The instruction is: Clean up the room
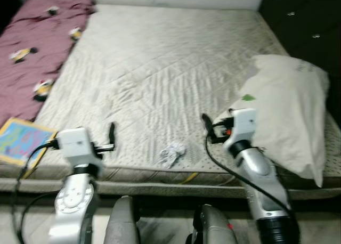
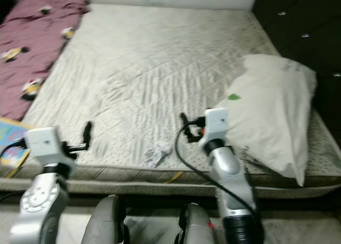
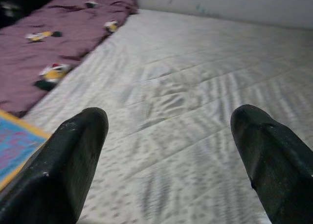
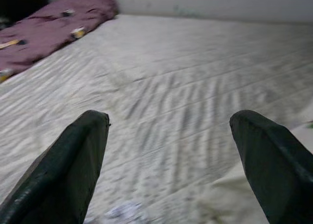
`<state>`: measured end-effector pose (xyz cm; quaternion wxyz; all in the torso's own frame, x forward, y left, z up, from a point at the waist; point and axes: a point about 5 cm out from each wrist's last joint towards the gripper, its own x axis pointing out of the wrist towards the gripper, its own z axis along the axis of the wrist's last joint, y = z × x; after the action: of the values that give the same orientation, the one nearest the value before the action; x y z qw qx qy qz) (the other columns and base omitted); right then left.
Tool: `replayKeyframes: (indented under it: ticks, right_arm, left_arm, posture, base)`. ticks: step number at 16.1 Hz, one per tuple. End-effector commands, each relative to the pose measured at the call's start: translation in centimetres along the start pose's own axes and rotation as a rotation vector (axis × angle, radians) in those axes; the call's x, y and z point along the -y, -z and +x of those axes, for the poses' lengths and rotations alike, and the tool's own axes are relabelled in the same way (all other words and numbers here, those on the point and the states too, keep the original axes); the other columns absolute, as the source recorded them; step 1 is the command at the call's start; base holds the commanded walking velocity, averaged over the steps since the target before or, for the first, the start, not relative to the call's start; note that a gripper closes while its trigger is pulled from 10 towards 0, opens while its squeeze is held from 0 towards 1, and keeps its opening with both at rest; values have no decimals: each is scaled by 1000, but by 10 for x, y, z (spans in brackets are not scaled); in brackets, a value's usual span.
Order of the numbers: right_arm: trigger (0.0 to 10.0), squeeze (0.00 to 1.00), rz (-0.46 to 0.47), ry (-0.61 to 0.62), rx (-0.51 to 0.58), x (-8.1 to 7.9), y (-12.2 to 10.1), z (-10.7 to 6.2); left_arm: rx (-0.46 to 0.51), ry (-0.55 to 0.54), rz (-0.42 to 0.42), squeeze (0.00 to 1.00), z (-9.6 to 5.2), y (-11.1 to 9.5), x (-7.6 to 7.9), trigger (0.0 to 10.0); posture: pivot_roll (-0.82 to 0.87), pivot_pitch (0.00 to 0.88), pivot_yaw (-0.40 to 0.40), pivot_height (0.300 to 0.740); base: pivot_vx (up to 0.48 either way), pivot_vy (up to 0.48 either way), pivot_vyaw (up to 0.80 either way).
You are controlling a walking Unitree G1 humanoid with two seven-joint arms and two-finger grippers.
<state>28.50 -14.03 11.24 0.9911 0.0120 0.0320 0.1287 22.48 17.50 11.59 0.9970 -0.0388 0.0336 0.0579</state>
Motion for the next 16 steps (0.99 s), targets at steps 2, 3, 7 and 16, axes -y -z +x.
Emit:
replayKeyframes:
  ticks: [2, 3, 7, 16]
  right_arm:
    - [10000, 0, 31, -8, -42, 0, 3, -1]
    - [10000, 0, 53, -40, -64, -4, 7, 3]
    - [10000, 0, 60, -114, -60, -19, 5, 13]
    - [10000, 0, 47, -178, -63, -31, 9, 25]
  left_arm:
    - [-2, 14, -3, 0, -2, -3, 2, 10000]
    - [-7, 22, 1, 0, -2, -4, 3, 10000]
    - [-1, 19, 16, 0, 1, -7, 3, 10000]
    - [19, 22, 37, 0, 4, -10, 9, 10000]
  posture:
    - [14, 145, -9, 641]
    - [18, 155, -4, 641]
    - [37, 157, -2, 621]
    - [57, 138, -6, 526]
  base:
    - [0, 0, 0]
    - [0, 0, 0]
    - [0, 0, 0]
    - [0, 0, 0]
